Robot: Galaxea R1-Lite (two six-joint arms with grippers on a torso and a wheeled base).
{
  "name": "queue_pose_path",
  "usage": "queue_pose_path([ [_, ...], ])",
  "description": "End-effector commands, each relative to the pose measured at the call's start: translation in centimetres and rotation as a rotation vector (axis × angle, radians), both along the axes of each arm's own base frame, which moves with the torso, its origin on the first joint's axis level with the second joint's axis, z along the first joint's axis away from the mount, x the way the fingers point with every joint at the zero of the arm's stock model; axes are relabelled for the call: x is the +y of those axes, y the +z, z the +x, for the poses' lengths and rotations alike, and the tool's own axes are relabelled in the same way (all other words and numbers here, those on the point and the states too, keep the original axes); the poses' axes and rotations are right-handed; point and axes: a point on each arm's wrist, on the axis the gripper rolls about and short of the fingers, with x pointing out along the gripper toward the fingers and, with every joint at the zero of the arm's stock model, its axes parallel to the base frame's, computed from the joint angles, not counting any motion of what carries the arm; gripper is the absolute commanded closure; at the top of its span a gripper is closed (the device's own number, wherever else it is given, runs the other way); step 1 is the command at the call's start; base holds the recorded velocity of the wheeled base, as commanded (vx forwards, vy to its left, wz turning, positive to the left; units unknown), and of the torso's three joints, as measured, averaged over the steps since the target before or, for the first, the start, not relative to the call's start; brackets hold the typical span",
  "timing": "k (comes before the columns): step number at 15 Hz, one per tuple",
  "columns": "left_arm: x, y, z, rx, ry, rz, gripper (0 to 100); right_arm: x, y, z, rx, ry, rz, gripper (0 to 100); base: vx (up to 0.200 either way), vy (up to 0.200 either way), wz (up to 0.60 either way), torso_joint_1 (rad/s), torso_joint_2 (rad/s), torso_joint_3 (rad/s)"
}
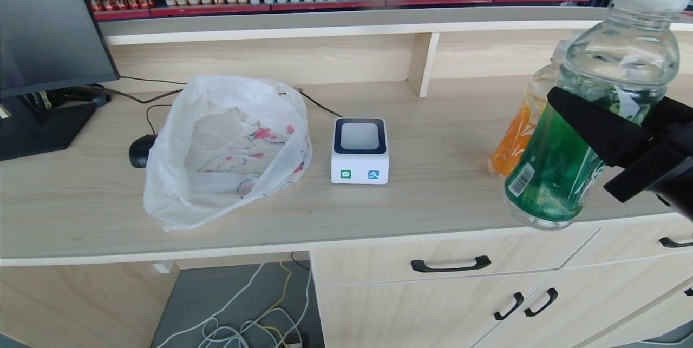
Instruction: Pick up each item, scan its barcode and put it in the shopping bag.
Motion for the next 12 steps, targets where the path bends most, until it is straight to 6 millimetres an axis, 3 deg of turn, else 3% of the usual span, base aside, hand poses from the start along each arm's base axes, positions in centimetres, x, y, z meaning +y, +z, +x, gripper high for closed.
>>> queue_pose_path([
  [1, 0.00, 0.00, 0.00, 0.000, 0.001, -0.001, 0, 0.03, 0.26, 0.19, 0.002, -0.001, 0.021, 100, 0.000, 0.200, 0.00, 0.002, 0.01, -0.002],
  [6, 0.00, 0.02, 0.00, -0.002, 0.001, -0.001, 0, 0.20, -0.08, 0.40, 0.027, 0.012, 0.038, 100, 0.000, 0.200, 0.00, 0.002, 0.00, 0.002],
  [12, 0.00, 0.02, 0.00, -0.002, 0.001, 0.002, 0, 0.11, 0.66, 0.52, 0.007, -0.068, 0.024, 100, 0.000, 0.000, 0.00, 0.000, 0.00, 0.000],
])
